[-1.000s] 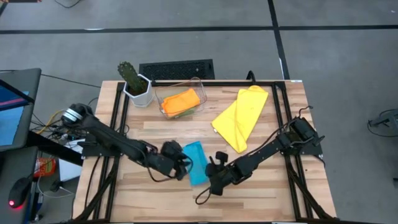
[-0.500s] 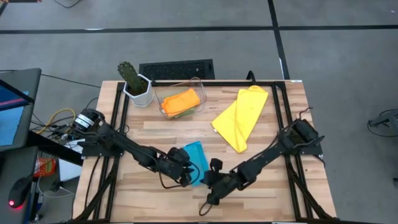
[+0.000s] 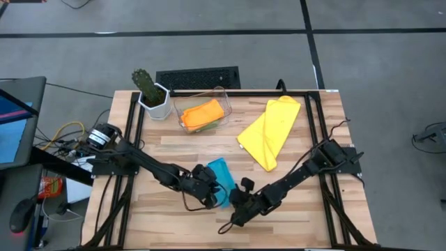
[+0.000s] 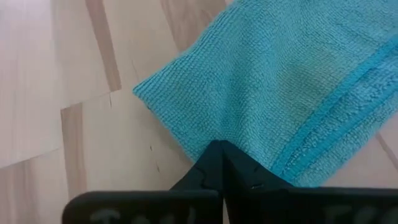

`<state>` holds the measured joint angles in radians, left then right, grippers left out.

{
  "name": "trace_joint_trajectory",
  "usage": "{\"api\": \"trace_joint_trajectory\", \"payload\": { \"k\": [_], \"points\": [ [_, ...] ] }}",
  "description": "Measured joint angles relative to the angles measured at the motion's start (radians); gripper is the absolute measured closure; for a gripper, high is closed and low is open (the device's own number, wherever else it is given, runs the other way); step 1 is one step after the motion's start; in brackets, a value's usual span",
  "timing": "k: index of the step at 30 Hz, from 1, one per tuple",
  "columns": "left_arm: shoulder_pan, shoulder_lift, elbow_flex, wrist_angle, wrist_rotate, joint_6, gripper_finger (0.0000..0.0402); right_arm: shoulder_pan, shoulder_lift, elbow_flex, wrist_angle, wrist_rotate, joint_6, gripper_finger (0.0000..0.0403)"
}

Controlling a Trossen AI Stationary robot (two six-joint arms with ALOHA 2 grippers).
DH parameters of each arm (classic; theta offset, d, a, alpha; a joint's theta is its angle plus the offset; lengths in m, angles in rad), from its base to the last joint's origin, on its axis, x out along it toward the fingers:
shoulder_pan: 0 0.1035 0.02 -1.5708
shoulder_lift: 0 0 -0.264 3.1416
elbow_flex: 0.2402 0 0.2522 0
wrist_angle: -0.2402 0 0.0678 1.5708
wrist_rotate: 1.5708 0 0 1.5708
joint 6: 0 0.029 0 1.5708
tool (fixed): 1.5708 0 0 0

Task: Fold microfiber towels
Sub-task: Fold the blue microfiber cloth

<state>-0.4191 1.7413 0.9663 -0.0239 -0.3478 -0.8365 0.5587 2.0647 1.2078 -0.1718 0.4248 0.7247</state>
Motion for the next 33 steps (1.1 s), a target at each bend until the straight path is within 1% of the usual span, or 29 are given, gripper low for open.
{"api": "trace_joint_trajectory", "payload": {
  "k": [1,3,5,8,13,16,21,24,27,29,33],
  "points": [
    [0.0,0.01,-0.002,0.007,-0.004,0.014,0.0311,-0.001,0.0,0.0,-0.002,0.0,0.01,0.0381],
    [0.0,0.049,-0.002,0.095,0.007,0.045,0.0314,-0.003,0.0,0.0,-0.007,0.0,0.034,0.0382],
    [0.007,0.091,-0.001,0.141,0.023,0.074,0.0317,0.0,0.001,0.0,0.0,0.001,0.036,0.0384],
    [0.023,0.14,-0.003,0.152,0.025,0.059,0.0323,0.005,0.002,-0.001,0.008,0.004,0.037,0.0387],
    [0.065,0.175,-0.001,0.131,-0.018,0.039,0.0336,0.022,-0.001,-0.003,0.015,0.02,0.059,0.038],
    [0.087,0.178,-0.002,0.138,-0.022,0.035,0.0342,0.046,-0.029,-0.004,0.017,0.084,0.061,0.0383],
    [0.112,0.178,-0.002,0.152,-0.032,0.053,0.0348,0.072,-0.074,-0.002,0.059,0.261,0.038,0.0389],
    [0.122,0.178,-0.002,0.15,-0.03,0.049,0.0349,0.063,-0.052,-0.001,0.081,0.28,0.043,0.0384],
    [0.125,0.172,-0.002,0.144,-0.006,0.058,0.0349,0.054,-0.007,-0.013,0.042,0.279,0.128,0.0382],
    [0.126,0.159,-0.002,0.14,0.028,0.066,0.0349,0.05,0.009,-0.052,0.034,0.266,0.212,0.0386],
    [0.122,0.1,-0.002,0.142,0.089,0.066,0.0349,0.049,0.014,-0.119,0.078,0.281,0.381,0.039]
  ]
}}
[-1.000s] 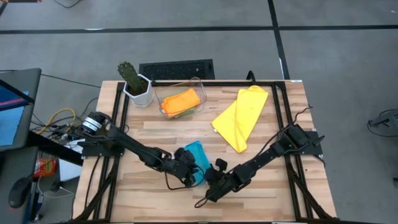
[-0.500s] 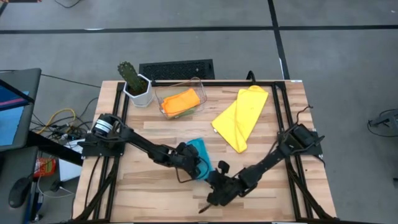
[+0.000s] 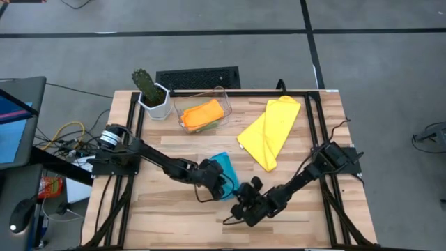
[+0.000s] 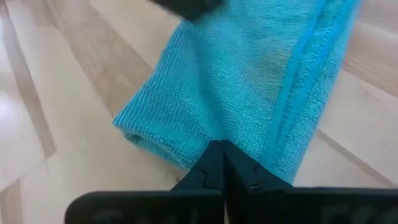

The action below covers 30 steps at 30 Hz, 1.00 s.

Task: Fold microfiber towels
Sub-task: Fold the blue microfiber cloth

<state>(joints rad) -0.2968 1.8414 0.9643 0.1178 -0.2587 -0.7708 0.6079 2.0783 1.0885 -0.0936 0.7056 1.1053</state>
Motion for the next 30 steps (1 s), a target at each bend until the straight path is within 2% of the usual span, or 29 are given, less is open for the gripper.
{"api": "trace_joint_trajectory", "payload": {
  "k": [2,6,10,14,19,23,27,30],
  "points": [
    [-0.016,-0.041,0.002,0.008,-0.002,0.0,0.0349,0.004,-0.006,-0.028,0.018,0.013,0.035,0.0386],
    [-0.094,-0.065,0.002,0.066,-0.074,0.036,0.0349,0.0,-0.005,-0.035,0.065,0.014,0.001,0.038],
    [-0.17,0.003,0.002,0.103,-0.162,0.01,0.0349,-0.012,-0.003,-0.034,0.093,-0.004,-0.006,0.0385],
    [-0.201,0.091,0.0,0.166,-0.229,-0.068,0.035,-0.015,-0.003,-0.035,0.109,-0.013,-0.037,0.0385],
    [-0.201,0.173,0.001,0.194,-0.217,-0.156,0.035,-0.015,-0.002,-0.035,0.123,-0.019,-0.027,0.0378],
    [-0.208,0.196,0.005,0.202,-0.186,-0.191,0.035,-0.013,-0.053,-0.04,0.087,-0.036,-0.061,0.0385],
    [-0.22,0.199,0.005,0.199,-0.194,-0.197,0.035,-0.013,-0.138,-0.035,0.089,0.016,-0.168,0.0386],
    [-0.223,0.199,0.005,0.198,-0.176,-0.199,0.035,-0.02,-0.151,-0.04,0.1,0.081,-0.204,0.0384]
  ]
}}
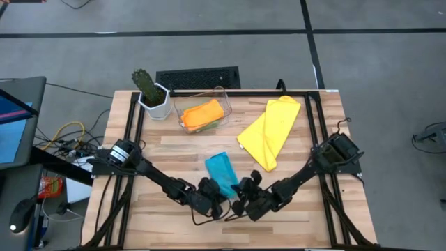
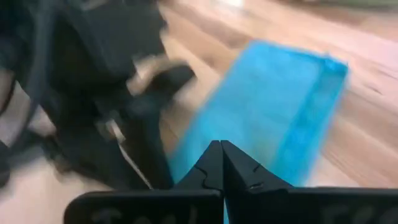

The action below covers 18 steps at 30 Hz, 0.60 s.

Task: Fold microfiber towels
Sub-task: Fold the blue microfiber cloth

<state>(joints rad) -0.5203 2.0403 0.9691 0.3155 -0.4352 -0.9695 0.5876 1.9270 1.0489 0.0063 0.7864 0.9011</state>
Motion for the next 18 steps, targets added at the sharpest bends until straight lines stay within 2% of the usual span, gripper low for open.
{"api": "trace_joint_trajectory", "payload": {
  "k": [3,6,9,13,18],
  "points": [
    [-0.009,0.001,0.0,-0.004,0.013,-0.003,0.035,-0.016,0.025,0.002,0.135,0.004,-0.046,0.0387],
    [-0.011,0.002,-0.001,-0.005,0.017,-0.005,0.035,-0.035,0.109,-0.016,0.314,-0.076,-0.082,0.0392],
    [-0.011,0.002,-0.001,-0.013,0.03,-0.006,0.035,-0.049,0.2,-0.041,0.395,-0.125,-0.041,0.0391],
    [-0.017,0.001,-0.001,-0.035,0.098,-0.01,0.035,-0.056,0.234,-0.063,0.416,-0.108,0.041,0.0388],
    [-0.05,0.0,0.001,-0.055,0.136,-0.016,0.035,-0.056,0.22,-0.07,0.402,-0.152,-0.022,0.039]
  ]
}}
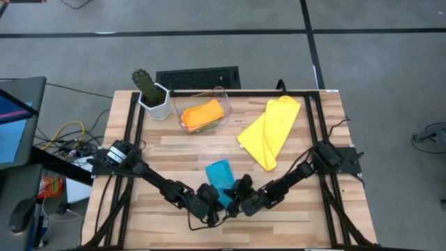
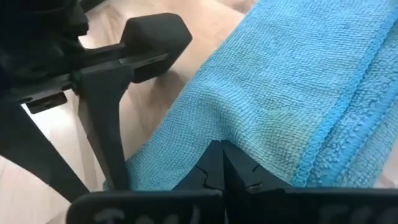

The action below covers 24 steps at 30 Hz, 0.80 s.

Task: Fold microfiber towels
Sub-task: Fold the blue microfiber cloth

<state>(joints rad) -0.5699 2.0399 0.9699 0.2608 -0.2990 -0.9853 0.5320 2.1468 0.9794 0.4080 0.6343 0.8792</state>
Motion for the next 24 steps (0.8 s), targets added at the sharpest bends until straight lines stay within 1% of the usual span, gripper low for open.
{"api": "trace_joint_trajectory", "payload": {
  "k": [7,14,19,21,24],
  "points": [
    [-0.02,-0.017,-0.003,-0.022,-0.002,-0.028,0.035,-0.019,-0.007,-0.002,-0.014,-0.023,-0.01,0.0387],
    [-0.041,-0.089,-0.005,-0.162,-0.005,-0.025,0.035,-0.019,-0.006,-0.002,-0.006,-0.02,-0.038,0.0387],
    [-0.05,-0.162,-0.012,-0.231,0.033,-0.02,0.0349,-0.017,-0.004,-0.009,0.046,-0.013,-0.086,0.0386],
    [-0.054,-0.21,-0.011,-0.234,-0.027,-0.007,0.0349,-0.015,-0.003,-0.01,0.077,-0.012,-0.115,0.0389],
    [-0.064,-0.257,-0.008,-0.225,-0.205,-0.003,0.0349,-0.013,-0.002,-0.01,0.101,-0.012,-0.126,0.0388]
  ]
}}
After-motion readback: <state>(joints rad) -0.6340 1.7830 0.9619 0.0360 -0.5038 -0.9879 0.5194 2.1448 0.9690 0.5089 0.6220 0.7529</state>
